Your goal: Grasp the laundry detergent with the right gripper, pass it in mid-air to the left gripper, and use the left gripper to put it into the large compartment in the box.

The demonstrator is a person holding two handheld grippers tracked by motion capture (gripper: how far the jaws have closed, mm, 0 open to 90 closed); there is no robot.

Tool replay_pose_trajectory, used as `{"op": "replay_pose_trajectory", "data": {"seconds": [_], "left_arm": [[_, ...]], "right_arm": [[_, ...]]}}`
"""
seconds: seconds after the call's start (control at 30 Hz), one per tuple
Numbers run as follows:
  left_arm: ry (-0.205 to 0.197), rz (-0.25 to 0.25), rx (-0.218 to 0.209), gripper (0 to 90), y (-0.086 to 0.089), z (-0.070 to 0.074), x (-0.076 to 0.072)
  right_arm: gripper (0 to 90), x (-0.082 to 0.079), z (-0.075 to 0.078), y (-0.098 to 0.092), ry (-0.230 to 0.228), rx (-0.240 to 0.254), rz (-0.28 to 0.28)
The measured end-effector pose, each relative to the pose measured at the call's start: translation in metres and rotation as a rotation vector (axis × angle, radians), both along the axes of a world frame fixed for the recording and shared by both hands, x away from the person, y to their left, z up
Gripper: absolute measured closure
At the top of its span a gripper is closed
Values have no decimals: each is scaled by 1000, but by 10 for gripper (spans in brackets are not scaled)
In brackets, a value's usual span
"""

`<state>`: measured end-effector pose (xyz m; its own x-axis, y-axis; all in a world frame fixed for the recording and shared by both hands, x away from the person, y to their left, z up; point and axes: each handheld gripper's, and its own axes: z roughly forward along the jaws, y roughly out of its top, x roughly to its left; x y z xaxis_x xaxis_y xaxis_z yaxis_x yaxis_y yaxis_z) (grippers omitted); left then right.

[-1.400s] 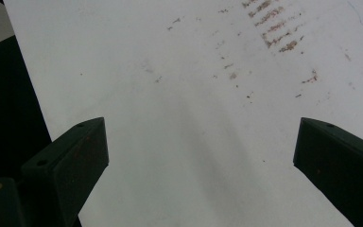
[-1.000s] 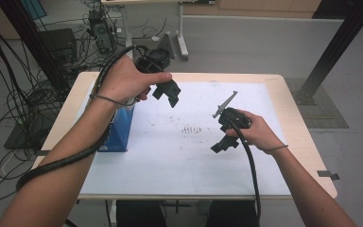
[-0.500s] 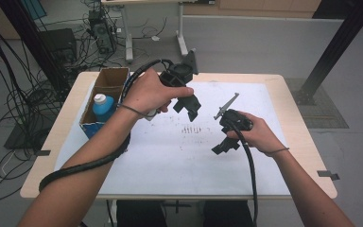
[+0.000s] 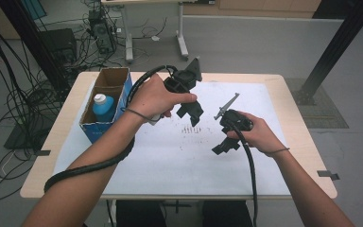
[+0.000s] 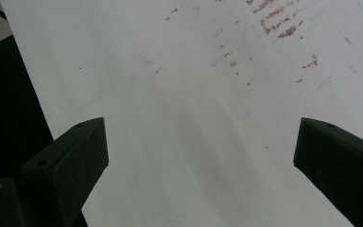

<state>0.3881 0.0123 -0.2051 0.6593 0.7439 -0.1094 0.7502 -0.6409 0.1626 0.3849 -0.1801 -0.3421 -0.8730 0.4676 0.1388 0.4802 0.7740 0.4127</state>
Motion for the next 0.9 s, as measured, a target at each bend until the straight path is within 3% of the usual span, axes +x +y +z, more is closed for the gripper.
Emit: {"op": "replay_pose_trajectory", "data": {"seconds": [0.9], "left_arm": [[9, 4, -8, 81, 3, -6, 0]], "right_arm": [[35, -2, -2, -3, 9, -7, -6]]}}
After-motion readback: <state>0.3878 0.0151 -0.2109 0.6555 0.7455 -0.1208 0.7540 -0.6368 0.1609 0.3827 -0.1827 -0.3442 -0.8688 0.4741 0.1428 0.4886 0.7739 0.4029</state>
